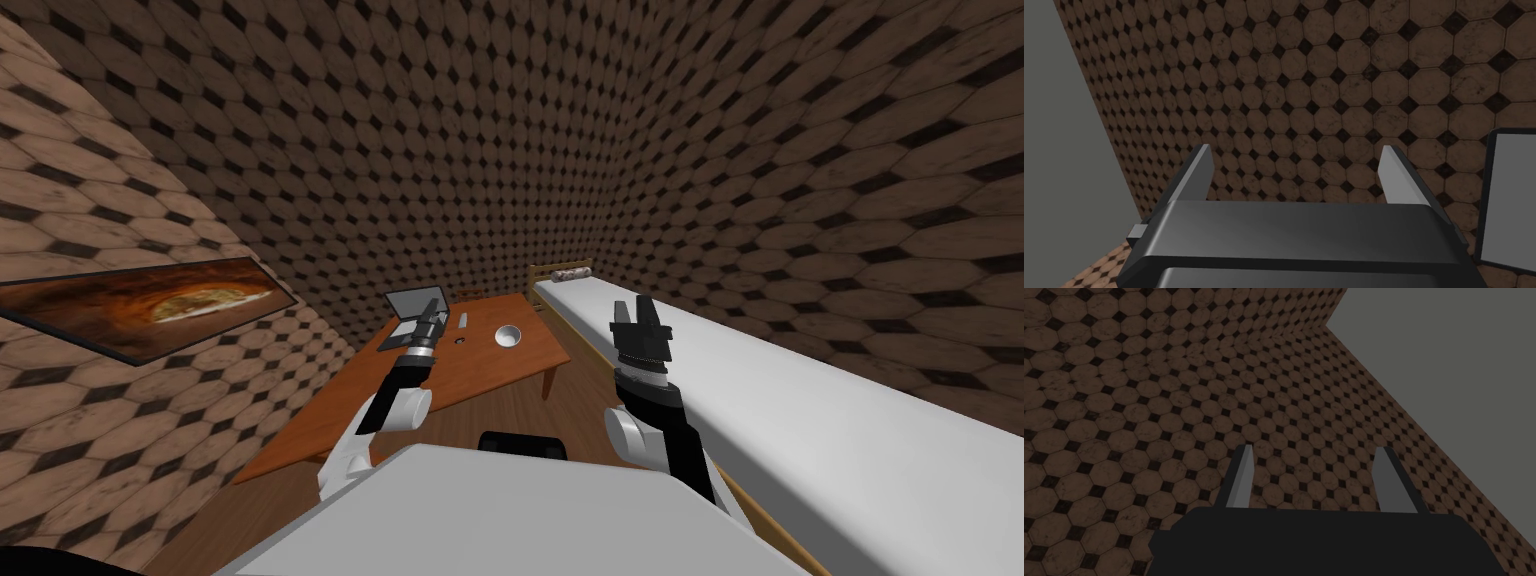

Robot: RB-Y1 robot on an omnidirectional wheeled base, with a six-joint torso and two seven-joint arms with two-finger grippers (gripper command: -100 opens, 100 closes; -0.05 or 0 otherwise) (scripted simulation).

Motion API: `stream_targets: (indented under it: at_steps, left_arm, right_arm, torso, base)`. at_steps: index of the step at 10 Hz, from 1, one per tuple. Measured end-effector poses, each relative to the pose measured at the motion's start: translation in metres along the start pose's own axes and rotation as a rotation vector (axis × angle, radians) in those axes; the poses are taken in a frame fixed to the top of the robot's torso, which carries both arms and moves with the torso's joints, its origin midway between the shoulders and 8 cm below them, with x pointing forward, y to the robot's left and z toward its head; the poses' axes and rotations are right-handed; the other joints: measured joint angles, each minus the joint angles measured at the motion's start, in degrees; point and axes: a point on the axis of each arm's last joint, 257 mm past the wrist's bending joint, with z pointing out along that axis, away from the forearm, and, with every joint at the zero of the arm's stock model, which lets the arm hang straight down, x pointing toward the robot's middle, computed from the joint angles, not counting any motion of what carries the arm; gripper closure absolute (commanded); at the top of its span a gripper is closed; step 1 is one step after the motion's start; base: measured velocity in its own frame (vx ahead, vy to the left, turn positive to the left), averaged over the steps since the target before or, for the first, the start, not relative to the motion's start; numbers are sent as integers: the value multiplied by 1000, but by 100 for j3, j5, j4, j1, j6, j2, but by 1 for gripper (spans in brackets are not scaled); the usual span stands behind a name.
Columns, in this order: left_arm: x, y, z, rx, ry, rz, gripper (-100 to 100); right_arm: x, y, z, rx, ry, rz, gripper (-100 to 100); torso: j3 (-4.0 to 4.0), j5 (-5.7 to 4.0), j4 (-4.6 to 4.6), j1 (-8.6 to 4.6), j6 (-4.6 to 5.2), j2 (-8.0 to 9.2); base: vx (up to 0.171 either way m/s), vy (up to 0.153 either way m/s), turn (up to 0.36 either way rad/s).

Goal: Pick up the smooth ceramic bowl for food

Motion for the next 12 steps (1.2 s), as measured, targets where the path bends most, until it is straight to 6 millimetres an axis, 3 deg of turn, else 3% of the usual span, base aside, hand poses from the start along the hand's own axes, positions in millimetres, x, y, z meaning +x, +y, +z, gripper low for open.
stream_targets:
  at_steps: [6, 12]
  left_arm:
    - [-10, 64, 17, -166, 2, 4, -100]
    - [-29, 133, 21, -357, -13, -5, -100]
  right_arm:
    - [0, 0, 0, 0, 0, 0, 0]
    - [0, 0, 0, 0, 0, 0, 0]
  torso:
    - [2, 0, 1, 2, 1, 4]
    - [-1, -1, 0, -3, 0, -2]
  base:
    - [-19, 19, -35]
    - [-13, 12, -34]
